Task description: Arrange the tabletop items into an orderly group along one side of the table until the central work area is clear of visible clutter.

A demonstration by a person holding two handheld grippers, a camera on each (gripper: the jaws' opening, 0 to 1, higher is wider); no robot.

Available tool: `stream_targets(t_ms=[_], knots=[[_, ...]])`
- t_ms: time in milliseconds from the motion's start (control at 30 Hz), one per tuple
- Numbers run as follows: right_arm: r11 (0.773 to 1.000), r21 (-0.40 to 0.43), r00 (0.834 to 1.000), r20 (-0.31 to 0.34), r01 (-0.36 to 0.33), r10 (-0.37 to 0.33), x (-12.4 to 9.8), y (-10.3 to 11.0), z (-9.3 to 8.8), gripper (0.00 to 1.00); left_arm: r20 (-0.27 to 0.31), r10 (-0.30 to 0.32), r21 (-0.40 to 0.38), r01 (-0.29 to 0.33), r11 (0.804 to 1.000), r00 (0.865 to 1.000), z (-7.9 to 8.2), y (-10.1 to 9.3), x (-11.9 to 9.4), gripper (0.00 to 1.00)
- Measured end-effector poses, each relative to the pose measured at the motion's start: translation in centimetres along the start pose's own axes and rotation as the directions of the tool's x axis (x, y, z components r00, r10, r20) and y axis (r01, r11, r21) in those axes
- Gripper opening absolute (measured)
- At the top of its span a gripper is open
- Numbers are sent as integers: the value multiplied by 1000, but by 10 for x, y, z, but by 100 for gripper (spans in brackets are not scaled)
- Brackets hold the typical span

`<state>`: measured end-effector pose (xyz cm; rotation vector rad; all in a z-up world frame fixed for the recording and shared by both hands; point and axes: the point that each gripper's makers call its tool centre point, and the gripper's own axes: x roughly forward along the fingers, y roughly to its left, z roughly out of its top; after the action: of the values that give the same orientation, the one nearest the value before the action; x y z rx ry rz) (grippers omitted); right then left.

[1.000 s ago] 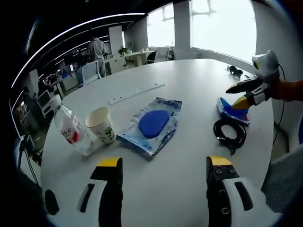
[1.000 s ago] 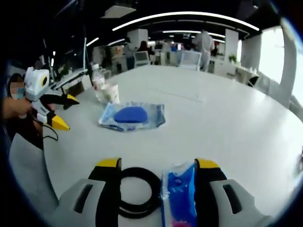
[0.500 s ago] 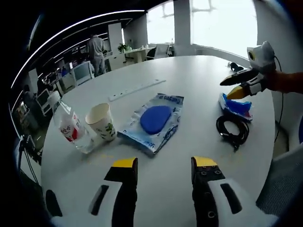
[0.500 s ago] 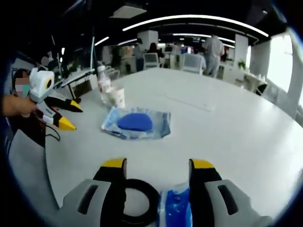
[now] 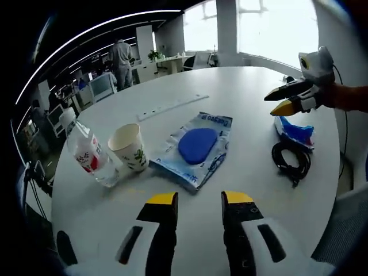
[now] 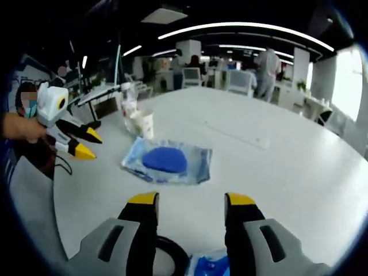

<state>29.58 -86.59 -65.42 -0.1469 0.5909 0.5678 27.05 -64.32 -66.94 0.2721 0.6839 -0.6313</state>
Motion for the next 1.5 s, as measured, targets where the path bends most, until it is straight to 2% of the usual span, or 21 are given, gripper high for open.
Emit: stream_targets(t_ms=[200,433,733,1233,1500], knots=[[1000,13,1000,16,-13,13,13,-3,7,41,-15,8,0,-8,1000,1000,3,1,5,28],[999,30,999,22,-29,28,25,-4,6,41,-16,27,1,-27,1000,1000,6,5,9,28],[999,22,999,14,-45,45,37,-7,7,40,-17,49,-43,-50,998,999,7,12,17,33],[997,19,997,4,-71,71,55,-6,12,37,-24,75,-93,-77,993,997,4,20,25,32],[997,21,997,-11,-74,74,63,-10,10,32,-27,69,-126,-72,989,997,2,21,31,29]])
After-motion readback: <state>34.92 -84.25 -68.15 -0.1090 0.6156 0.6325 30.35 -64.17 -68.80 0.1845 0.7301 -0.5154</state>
